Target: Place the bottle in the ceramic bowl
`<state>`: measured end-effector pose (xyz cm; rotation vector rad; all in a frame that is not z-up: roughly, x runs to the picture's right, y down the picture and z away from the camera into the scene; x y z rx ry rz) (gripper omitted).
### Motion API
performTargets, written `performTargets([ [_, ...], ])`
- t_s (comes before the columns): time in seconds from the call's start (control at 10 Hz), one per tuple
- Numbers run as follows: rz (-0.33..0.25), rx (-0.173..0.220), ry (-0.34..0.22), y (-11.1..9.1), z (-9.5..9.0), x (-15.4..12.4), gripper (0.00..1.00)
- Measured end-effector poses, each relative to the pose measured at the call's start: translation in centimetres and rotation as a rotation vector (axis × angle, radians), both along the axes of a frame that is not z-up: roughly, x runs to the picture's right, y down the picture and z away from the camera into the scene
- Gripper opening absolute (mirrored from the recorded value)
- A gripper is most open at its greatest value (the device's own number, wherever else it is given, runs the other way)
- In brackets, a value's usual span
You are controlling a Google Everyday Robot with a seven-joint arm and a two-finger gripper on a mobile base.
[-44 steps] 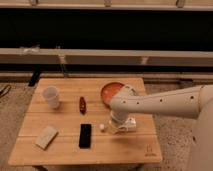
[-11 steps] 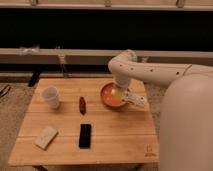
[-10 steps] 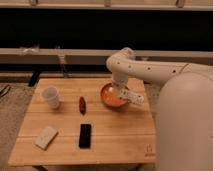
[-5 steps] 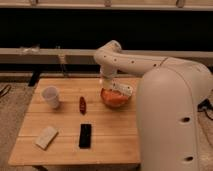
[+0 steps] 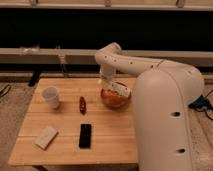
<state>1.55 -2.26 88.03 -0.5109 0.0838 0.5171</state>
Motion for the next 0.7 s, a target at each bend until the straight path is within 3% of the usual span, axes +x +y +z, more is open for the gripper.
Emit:
performTargets([
  [0.7, 0.011, -0.002, -0.005, 0.18, 0.01, 0.22, 0.80],
])
